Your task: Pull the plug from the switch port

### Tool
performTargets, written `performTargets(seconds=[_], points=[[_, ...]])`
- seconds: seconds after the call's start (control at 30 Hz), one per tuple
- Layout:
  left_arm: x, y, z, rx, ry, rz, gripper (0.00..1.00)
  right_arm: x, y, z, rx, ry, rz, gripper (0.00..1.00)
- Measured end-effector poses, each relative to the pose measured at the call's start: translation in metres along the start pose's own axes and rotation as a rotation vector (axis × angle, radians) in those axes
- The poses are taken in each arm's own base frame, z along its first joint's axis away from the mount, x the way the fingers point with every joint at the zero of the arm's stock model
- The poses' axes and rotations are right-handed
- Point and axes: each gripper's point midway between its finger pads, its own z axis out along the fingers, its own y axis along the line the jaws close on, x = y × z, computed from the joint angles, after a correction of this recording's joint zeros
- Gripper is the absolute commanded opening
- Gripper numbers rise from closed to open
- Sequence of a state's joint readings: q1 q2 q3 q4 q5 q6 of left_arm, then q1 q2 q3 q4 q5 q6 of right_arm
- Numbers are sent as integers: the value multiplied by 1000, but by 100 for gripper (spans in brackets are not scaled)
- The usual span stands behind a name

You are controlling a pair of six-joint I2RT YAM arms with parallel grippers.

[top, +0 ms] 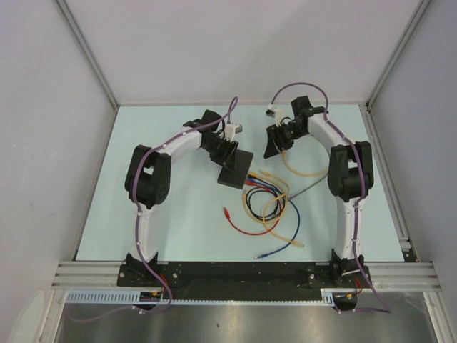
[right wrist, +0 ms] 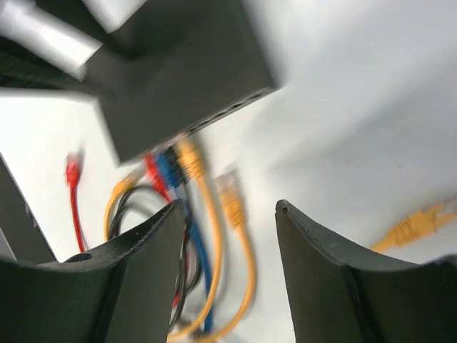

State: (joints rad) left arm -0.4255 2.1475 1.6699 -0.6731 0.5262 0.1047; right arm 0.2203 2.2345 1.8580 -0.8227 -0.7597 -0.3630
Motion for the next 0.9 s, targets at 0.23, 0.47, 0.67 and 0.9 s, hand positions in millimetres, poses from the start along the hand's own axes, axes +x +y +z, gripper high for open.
performTargets(seconds=[0.23, 0.47, 0.67, 0.9], points=[[-1, 0, 1, 2, -2, 1, 48, 24, 67, -70, -26, -2, -465, 60], [-4, 0, 2, 11, -7, 0, 48, 93, 100, -60, -136, 187, -813, 62], [-4, 0, 3, 11, -8, 1, 48, 129, 102, -36, -211, 314, -1003, 62], [-4, 0, 3, 11, -8, 1, 49, 135, 103, -22, -253, 359, -1119, 20]])
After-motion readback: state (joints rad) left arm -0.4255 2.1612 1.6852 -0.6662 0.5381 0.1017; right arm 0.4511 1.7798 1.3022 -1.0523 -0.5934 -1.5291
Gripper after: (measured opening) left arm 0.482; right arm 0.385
